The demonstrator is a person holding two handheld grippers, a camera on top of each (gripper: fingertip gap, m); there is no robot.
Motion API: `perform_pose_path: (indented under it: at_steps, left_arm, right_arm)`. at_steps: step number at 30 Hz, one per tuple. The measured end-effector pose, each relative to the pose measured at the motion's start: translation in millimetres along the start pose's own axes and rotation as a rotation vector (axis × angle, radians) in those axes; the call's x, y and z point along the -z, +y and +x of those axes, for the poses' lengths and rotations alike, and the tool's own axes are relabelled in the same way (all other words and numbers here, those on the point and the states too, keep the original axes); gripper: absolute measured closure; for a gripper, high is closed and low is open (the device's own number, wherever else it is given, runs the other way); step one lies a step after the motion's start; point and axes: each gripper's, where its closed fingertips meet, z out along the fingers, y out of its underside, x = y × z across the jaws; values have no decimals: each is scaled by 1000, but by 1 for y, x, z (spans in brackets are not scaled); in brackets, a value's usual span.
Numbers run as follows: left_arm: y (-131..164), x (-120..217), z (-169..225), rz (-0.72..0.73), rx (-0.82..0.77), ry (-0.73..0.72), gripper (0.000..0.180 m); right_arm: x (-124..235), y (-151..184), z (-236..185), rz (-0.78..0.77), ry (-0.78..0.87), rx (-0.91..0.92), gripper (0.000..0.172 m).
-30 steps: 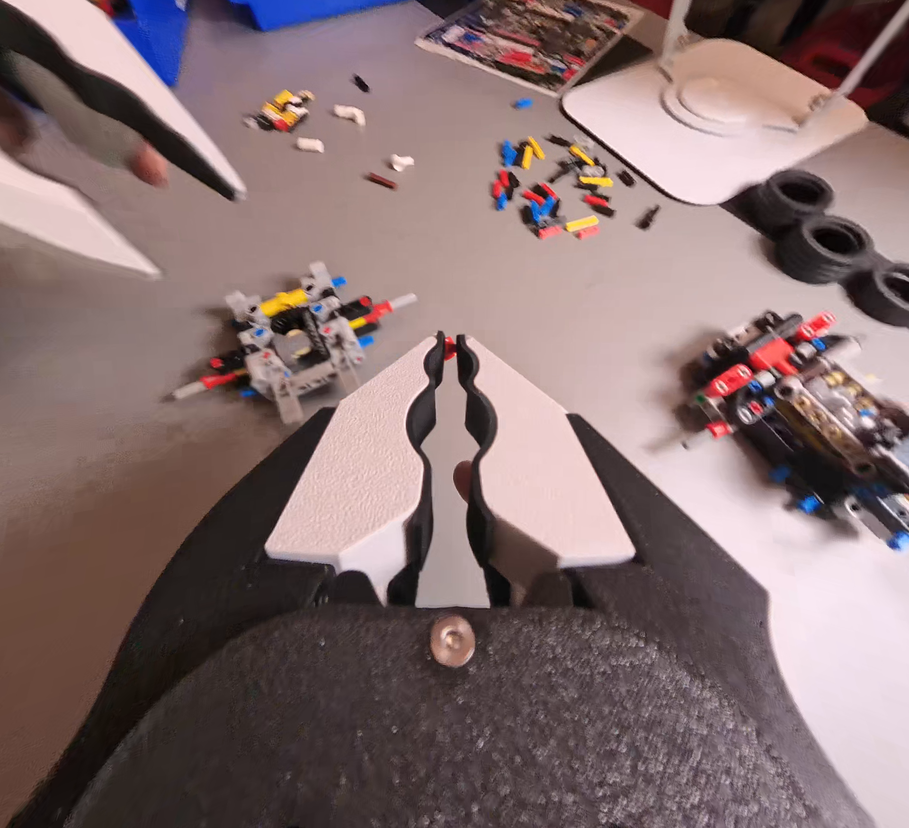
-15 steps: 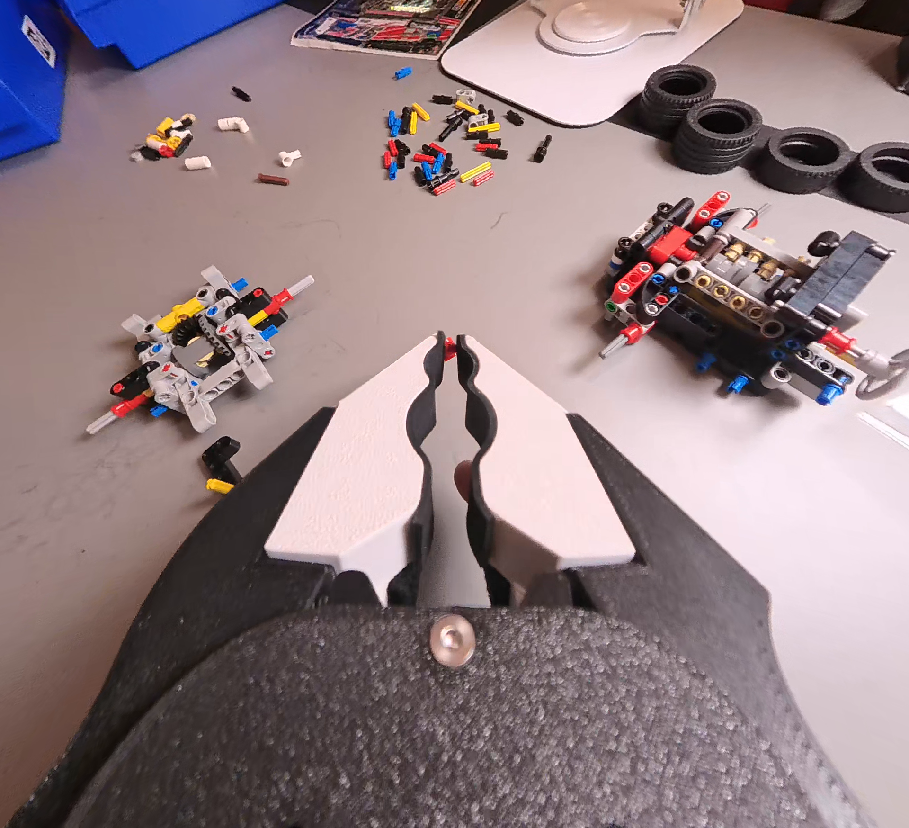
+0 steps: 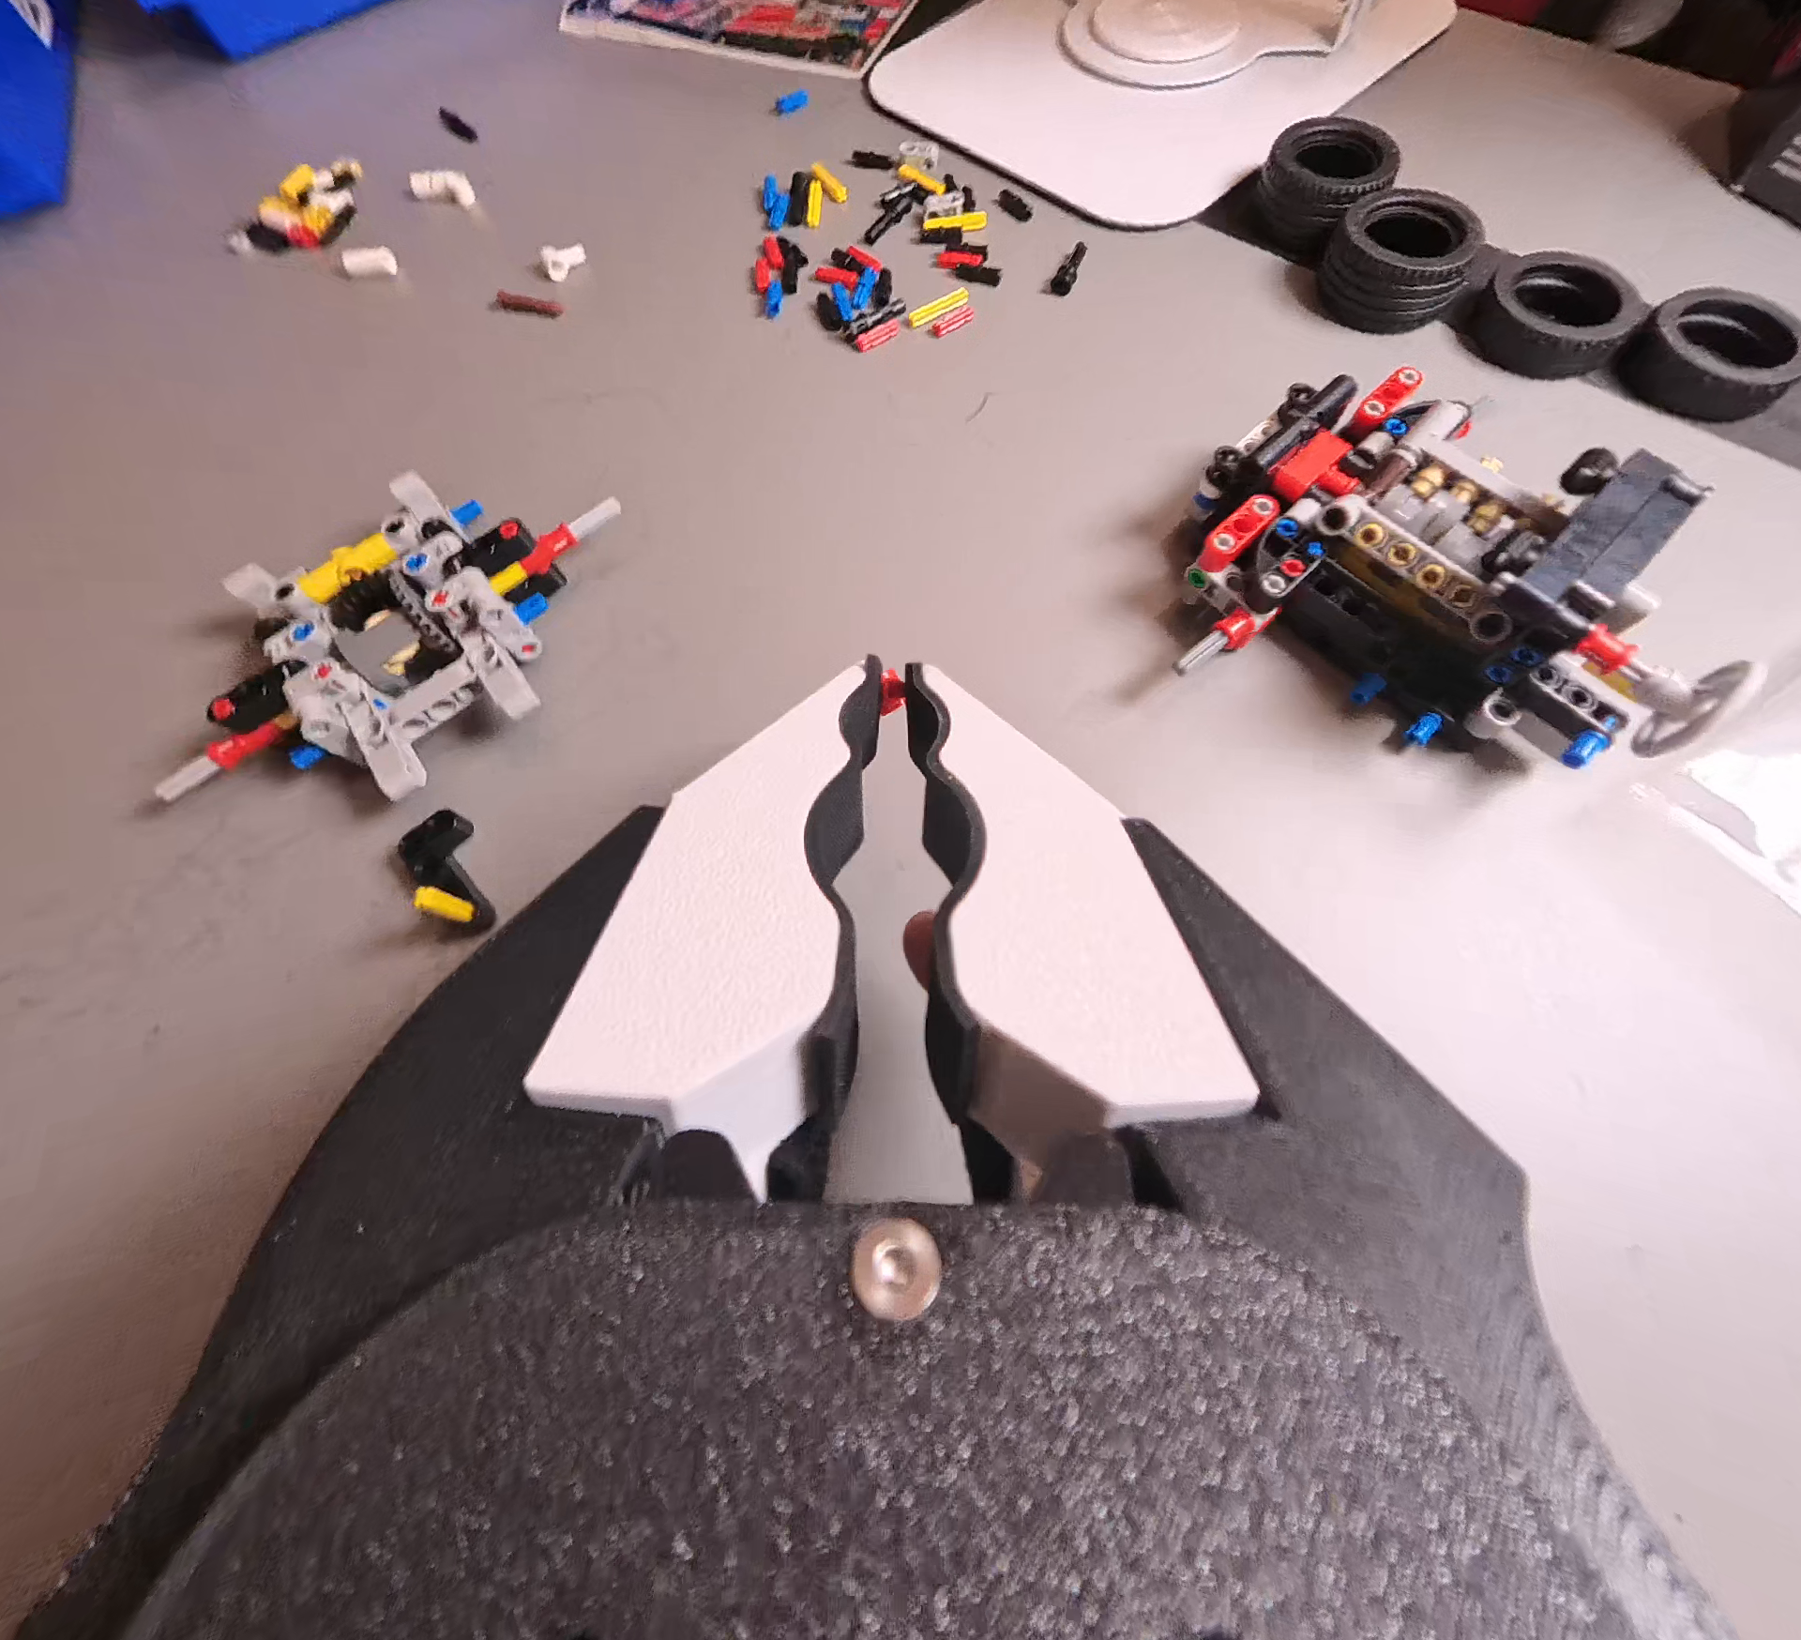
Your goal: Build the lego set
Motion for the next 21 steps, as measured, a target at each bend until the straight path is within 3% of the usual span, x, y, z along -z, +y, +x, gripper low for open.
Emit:
perform_pose_path:
  at_steps: [1, 6, 9, 16, 21]
  left_arm:
    - [5, 9, -32, 16, -39, -98, 141]
    - [47, 73, -177, -54, -254, -577, 141]
    - [81, 97, -227, -159, -210, -697, 141]
    - [121, 129, -268, -334, -186, -816, 151]
    - [133, 131, -270, -379, -182, -790, 159]
  right_arm:
    - [0, 2, -2, -17, 13, 46, 168]
    - [5, 17, -18, -138, -27, 194, 168]
    - [5, 33, -22, -223, -63, 203, 168]
    - [3, 45, -15, -264, -42, 261, 155]
    - [10, -1, -15, -6, -54, 192, 150]
